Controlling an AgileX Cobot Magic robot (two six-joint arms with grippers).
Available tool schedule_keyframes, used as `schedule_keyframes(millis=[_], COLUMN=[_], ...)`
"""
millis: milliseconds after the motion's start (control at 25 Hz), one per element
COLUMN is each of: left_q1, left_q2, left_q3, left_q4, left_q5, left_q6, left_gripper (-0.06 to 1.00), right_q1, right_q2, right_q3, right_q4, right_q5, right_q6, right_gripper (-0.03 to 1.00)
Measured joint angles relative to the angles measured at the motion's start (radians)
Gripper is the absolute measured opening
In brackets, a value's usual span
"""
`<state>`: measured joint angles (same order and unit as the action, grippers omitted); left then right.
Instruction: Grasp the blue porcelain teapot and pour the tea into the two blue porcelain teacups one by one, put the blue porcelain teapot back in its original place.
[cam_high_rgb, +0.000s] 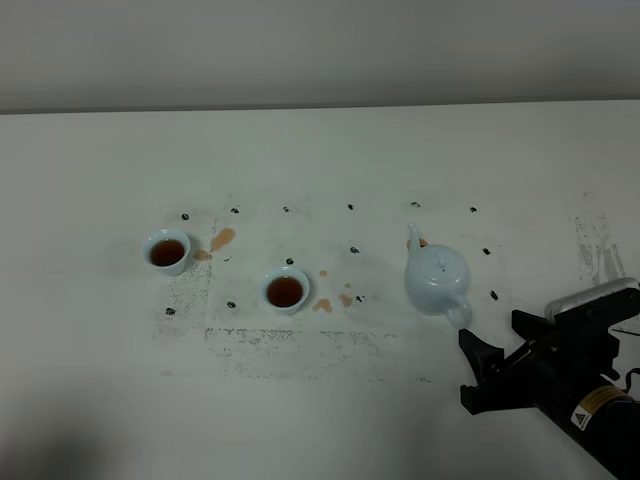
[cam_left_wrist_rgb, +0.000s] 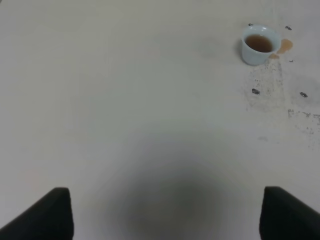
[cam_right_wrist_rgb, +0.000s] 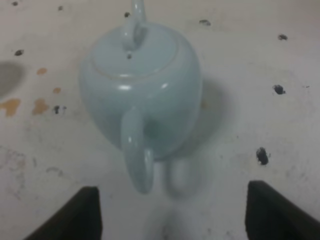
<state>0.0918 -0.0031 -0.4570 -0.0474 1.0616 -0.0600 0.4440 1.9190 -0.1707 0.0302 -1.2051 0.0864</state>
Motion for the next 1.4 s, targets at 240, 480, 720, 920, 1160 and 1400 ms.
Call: schedule_keyframes(millis=[240, 480, 720, 920, 1160, 1400], left_q1=[0.000, 0.000, 0.000, 0.000, 0.000, 0.000], left_q2=[0.000, 0.000, 0.000, 0.000, 0.000, 0.000], left_q3=[0.000, 0.000, 0.000, 0.000, 0.000, 0.000], left_q4=[0.000, 0.000, 0.000, 0.000, 0.000, 0.000], left_q5=[0.000, 0.000, 0.000, 0.000, 0.000, 0.000], left_q6=[0.000, 0.000, 0.000, 0.000, 0.000, 0.000], left_gripper=[0.72, 0.72, 0.72, 0.72, 0.72, 0.72], right_q1=[0.000, 0.000, 0.000, -0.014, -0.110, -0.142], right_q2=[-0.081, -0.204, -0.244, -0.251, -0.249, -0.249], right_q3=[0.019, 0.057, 0.041, -0.066, -0.322, -0.657], right_q4=[0.014, 0.092, 0.216, 0.279, 0.228, 0.040], right_q5=[-0.002, -0.005, -0.002, 0.102, 0.485, 1.105], right_q6=[0.017, 0.025, 0.026, -0.036, -0.098, -0.086], right_gripper=[0.58, 0.58, 0.54, 0.50, 0.49, 0.49])
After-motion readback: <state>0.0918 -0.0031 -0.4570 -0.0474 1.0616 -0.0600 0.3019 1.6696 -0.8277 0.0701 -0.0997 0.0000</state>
